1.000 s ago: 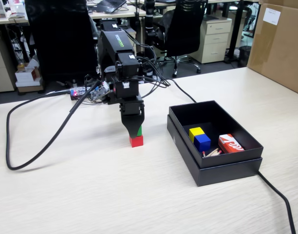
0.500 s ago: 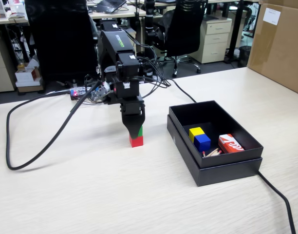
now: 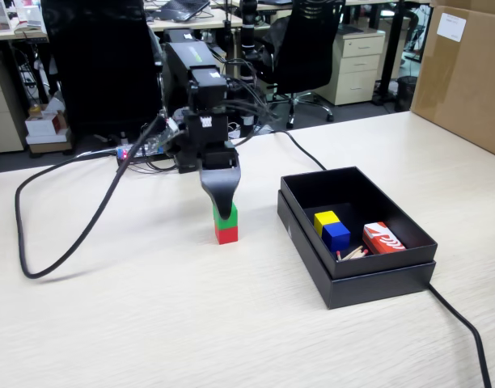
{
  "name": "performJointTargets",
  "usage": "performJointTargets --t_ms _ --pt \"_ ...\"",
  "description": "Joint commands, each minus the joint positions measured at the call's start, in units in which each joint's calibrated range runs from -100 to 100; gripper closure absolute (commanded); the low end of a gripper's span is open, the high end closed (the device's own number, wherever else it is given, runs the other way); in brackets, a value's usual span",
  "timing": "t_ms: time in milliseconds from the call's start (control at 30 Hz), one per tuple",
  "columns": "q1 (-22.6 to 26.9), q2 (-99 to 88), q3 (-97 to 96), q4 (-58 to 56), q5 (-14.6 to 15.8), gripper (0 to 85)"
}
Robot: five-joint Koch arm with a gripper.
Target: Put the green cube on top of the red cube
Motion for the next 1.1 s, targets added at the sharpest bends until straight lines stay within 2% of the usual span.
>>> performJointTargets --t_ms 0,367,667,1067 --pt "-0.05 -10.39 1.22 0.47 -1.66 36.2" --pt "-1.51 -29.44 -8.94 0.72 -2.59 35.6" --pt "-2.88 -52.39 -28.88 8.59 -2.00 35.1" --pt "-1.07 -60.76 -52.27 22.75 -1.71 33.7"
